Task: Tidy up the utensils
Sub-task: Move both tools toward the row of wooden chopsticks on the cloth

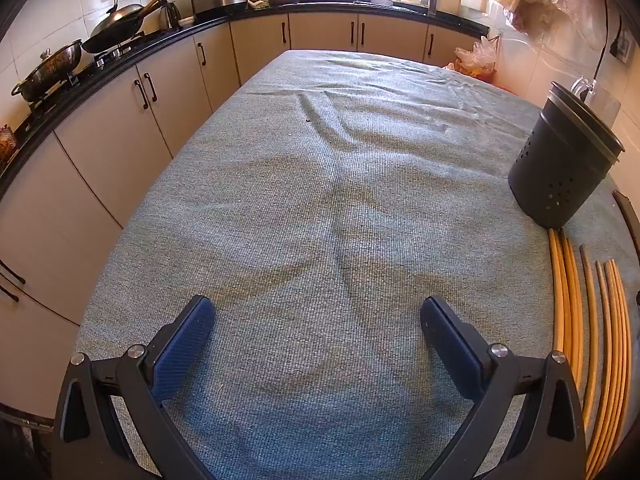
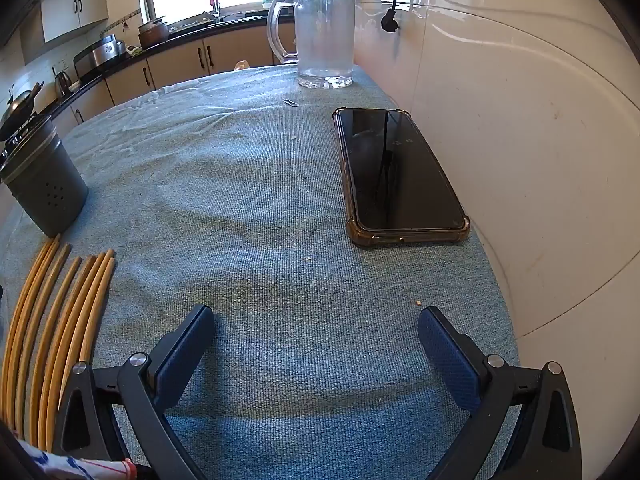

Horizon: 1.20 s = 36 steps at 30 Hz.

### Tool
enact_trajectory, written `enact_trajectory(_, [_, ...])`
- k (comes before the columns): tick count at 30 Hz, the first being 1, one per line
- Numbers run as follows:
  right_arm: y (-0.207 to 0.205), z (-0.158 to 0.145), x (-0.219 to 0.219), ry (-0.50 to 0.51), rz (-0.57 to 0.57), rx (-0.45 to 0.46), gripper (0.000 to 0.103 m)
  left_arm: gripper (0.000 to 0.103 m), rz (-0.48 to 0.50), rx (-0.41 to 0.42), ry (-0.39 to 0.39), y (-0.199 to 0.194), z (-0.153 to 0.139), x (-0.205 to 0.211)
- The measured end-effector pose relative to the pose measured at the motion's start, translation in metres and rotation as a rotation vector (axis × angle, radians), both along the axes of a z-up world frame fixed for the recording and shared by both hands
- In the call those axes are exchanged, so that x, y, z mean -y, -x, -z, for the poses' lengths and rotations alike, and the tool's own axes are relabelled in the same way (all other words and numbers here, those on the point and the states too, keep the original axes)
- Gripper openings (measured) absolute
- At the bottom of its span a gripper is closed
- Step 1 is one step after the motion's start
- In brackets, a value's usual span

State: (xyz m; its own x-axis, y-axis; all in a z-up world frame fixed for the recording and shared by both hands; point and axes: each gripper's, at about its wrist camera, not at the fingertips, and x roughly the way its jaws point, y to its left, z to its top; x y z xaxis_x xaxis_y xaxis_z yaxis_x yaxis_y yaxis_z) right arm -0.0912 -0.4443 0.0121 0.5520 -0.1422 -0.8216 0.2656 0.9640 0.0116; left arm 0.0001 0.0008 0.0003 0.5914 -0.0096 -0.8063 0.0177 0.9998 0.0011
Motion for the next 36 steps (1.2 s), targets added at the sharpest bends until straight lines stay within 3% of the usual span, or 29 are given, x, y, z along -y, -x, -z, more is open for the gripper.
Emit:
enact_trajectory(8, [0.006,-0.002,-0.004,-0.005,-0.006,-0.025,0.103,0.103,-0.045,0.024,-0.010,0.014,-0.009,-0.007])
enact_trajectory(10, [0.011,-0.003,-0.007,-0.001,0.007,-0.025,0.103,0.103,-0.041,0.048,0.025,0.028,-0.020,-0.007])
enact_trajectory(15, [0.035,-0.009,-0.016,-0.011,0.063,-0.006,0.099,0.103,-0.053,0.196,0.023,0.086,-0.065,0.000])
enact_trajectory(19, [0.067,-0.039,-0.034,-0.050,0.080,0.121,0.099,0.103,-0.080,0.310,0.007,0.120,-0.102,0.002])
enact_trajectory(26, [0.160,-0.117,-0.087,0.043,0.208,0.589,0.099,0.103,-0.113,0.440,-0.026,0.170,-0.148,0.002])
enact_trajectory(32, [0.189,-0.133,-0.119,0.108,0.189,0.662,0.099,0.103,-0.056,0.504,-0.018,0.208,-0.168,0.008])
enact_trajectory(36, [0.195,-0.133,-0.132,0.123,0.153,0.675,0.099,0.103,-0.042,0.523,-0.065,0.220,-0.173,0.017])
